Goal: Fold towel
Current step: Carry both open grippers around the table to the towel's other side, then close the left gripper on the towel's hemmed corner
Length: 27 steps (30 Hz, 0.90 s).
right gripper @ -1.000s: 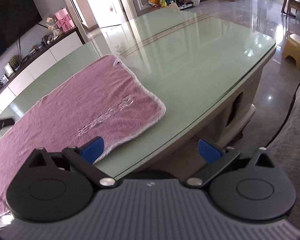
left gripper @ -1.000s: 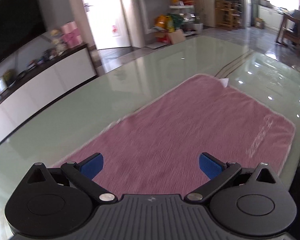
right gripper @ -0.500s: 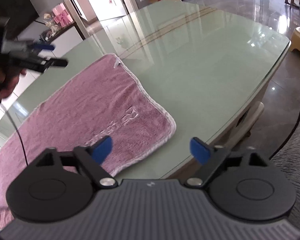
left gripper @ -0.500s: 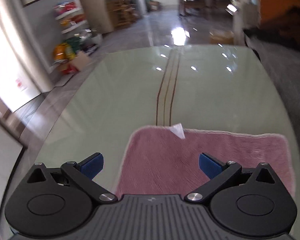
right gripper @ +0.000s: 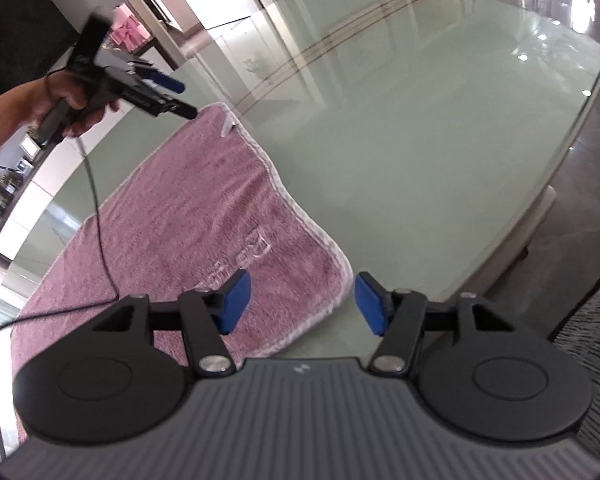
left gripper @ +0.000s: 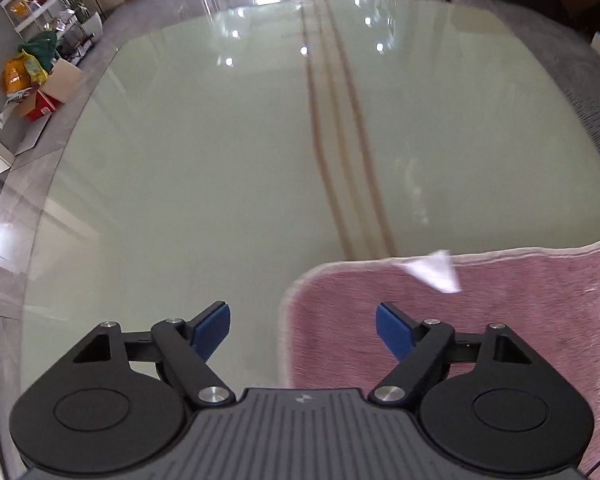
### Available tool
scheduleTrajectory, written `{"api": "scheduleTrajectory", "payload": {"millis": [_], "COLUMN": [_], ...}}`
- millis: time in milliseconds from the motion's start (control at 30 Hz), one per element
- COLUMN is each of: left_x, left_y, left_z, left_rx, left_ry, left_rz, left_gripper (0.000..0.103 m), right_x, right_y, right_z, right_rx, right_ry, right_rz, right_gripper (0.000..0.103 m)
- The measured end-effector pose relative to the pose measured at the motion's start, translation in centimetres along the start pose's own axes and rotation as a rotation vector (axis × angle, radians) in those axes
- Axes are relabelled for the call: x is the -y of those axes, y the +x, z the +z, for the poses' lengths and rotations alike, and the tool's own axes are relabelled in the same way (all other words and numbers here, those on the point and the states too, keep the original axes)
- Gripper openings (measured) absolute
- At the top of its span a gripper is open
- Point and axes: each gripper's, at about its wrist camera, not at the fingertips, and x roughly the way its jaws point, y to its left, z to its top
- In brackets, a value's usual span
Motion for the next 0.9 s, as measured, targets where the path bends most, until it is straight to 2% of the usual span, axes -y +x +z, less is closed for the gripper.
{"api": "scheduleTrajectory", "payload": {"millis": [167,300,533,667,800,900], "left_x": [-0.7,-0.5,0.9,1.0,-0.1,-0.2], "left_y": [1.7,1.6,1.2,1.5,1.7,1.5], "left_z": [0.8,0.9,0.9,0.9,0.9,0.7], "left_rx": [-0.066,-0.061,-0.096,-0.116,-0.136,-0.133], "left_ry": [0.049,0.068,0.125,0.144,0.103,0.111], "left_rz": [0.006,-0.016,-0.087,-0.124,-0.177,-0.217], "left_gripper": [0.073,0.065,0.032,0.028,0.028,0.031], "right_x": [0.5,1.1,1.9,1.9,2.1,2.2], "right_y": [0.1,0.0,-0.7,-0.5,-0.5,-0.5], "right_z": [0.3,0.6,0.3,0.2,0.2,0.1], "right_rx": [0.006,0.001,0.011,0.022,0.031,0.04], "right_ry": [0.026,0.037,0.051,0.06,0.072,0.083], "right_rz": [0.023,0.029,0.04,0.045,0.049,0.048], "right_gripper": [0.06,0.062,0.065,0.068,0.07,0.072]}}
